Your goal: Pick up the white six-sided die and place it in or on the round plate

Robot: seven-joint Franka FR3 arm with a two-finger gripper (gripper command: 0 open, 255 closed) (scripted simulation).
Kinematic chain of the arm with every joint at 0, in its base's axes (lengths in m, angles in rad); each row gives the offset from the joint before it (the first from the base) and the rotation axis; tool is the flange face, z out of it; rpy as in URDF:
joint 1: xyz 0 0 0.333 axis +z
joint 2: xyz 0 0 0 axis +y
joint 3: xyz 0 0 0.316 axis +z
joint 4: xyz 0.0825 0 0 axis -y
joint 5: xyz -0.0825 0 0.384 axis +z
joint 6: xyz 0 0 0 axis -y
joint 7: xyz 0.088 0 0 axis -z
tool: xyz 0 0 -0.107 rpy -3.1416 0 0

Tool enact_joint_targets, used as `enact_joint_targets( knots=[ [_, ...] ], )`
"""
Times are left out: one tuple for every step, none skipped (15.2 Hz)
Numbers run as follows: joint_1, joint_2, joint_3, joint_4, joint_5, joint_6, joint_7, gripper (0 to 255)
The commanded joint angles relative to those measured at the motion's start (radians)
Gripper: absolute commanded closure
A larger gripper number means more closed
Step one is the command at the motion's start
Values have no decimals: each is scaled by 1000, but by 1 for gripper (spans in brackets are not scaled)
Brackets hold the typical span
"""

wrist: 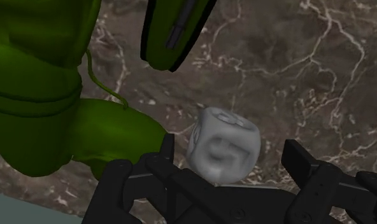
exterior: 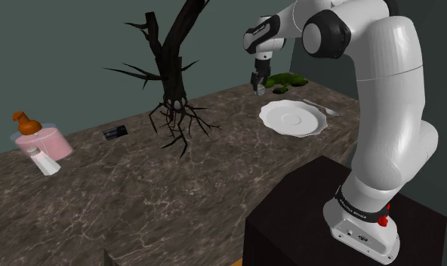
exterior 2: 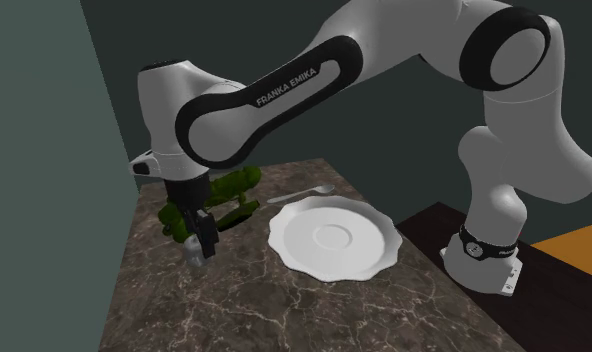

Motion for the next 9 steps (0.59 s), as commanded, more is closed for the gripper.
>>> enact_joint_targets(
  knots=[
    [-2, 17, 0, -9, 0, 3, 2, 0],
    [-2, 17, 0, -9, 0, 3, 2, 0],
    [-2, 17, 0, -9, 0, 3, 2, 0],
    [-2, 17, 0, -9, 0, 3, 2, 0],
    [-2, 17, 0, -9, 0, 3, 2, 0],
    [-5, 22, 0, 3, 1, -5, 1, 255],
    [-2, 15, 0, -6, 0, -1, 3, 255],
    [0, 19, 1, -11, 1, 8, 4, 255],
    [-4, 20, 0, -7, 1, 3, 0, 255]
  ],
)
